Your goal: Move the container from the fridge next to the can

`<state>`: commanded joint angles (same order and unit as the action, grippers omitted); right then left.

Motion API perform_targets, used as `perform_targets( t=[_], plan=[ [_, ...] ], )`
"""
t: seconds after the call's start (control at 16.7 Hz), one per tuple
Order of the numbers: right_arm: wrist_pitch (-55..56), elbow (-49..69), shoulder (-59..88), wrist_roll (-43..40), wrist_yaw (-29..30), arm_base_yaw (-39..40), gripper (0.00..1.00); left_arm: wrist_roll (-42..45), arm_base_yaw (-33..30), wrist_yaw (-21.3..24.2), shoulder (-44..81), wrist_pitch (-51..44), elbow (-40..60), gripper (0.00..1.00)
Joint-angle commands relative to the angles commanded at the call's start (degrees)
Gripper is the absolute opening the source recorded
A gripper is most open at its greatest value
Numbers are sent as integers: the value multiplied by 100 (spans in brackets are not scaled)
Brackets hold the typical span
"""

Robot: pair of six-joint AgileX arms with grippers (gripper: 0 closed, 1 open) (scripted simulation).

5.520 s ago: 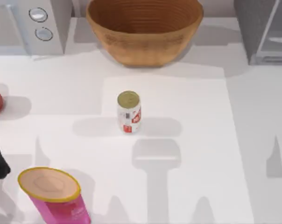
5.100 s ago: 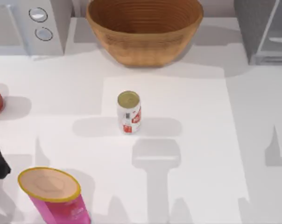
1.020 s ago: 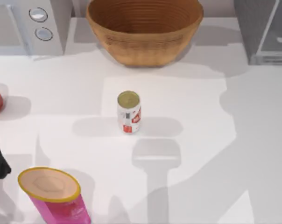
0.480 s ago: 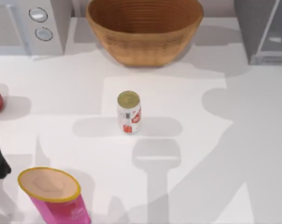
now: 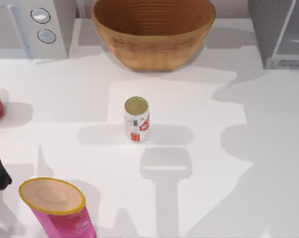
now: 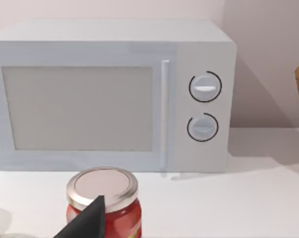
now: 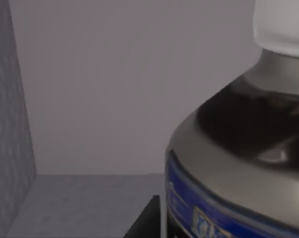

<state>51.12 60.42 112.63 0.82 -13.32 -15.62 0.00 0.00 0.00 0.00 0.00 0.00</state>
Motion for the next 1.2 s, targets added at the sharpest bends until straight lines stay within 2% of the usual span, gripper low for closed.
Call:
perform_targets(
  t=[0.18, 0.36, 0.78, 0.96, 1.2],
  plan=[
    [346, -1124, -697, 1, -162, -131, 0, 0, 0, 0, 0, 0, 0, 100],
    [605, -1759, -1197, 1, -277, -227, 0, 0, 0, 0, 0, 0, 0, 100],
    [687, -1859, -1234, 10, -219, -141, 0, 0, 0, 0, 0, 0, 0, 100],
    [924, -1885, -1004, 4, 334, 413, 0, 0, 0, 0, 0, 0, 0, 100],
    [1417, -1996, -551, 2, 1762, 1850, 0, 0, 0, 0, 0, 0, 0, 100]
  ],
)
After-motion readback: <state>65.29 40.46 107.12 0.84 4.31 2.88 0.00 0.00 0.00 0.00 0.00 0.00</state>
